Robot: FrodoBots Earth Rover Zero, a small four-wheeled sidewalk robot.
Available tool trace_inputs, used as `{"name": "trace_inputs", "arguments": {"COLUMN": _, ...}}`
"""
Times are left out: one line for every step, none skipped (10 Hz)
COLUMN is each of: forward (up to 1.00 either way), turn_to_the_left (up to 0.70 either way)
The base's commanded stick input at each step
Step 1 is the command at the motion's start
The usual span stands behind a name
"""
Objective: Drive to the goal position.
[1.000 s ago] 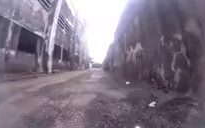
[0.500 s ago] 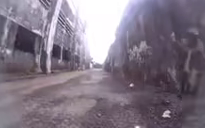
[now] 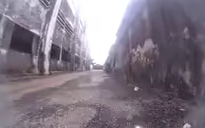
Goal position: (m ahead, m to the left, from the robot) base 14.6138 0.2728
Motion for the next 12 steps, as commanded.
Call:
{"name": "trace_inputs", "arguments": {"forward": 0.70, "turn_to_the_left": 0.00}}
{"name": "trace_inputs", "arguments": {"forward": 0.70, "turn_to_the_left": 0.00}}
{"name": "trace_inputs", "arguments": {"forward": 0.70, "turn_to_the_left": 0.00}}
{"name": "trace_inputs", "arguments": {"forward": 0.70, "turn_to_the_left": 0.00}}
{"name": "trace_inputs", "arguments": {"forward": 0.70, "turn_to_the_left": 0.00}}
{"name": "trace_inputs", "arguments": {"forward": 0.70, "turn_to_the_left": 0.00}}
{"name": "trace_inputs", "arguments": {"forward": 0.70, "turn_to_the_left": 0.00}}
{"name": "trace_inputs", "arguments": {"forward": 0.70, "turn_to_the_left": 0.00}}
{"name": "trace_inputs", "arguments": {"forward": 0.70, "turn_to_the_left": 0.00}}
{"name": "trace_inputs", "arguments": {"forward": 0.70, "turn_to_the_left": 0.00}}
{"name": "trace_inputs", "arguments": {"forward": 0.70, "turn_to_the_left": 0.00}}
{"name": "trace_inputs", "arguments": {"forward": 0.70, "turn_to_the_left": 0.00}}
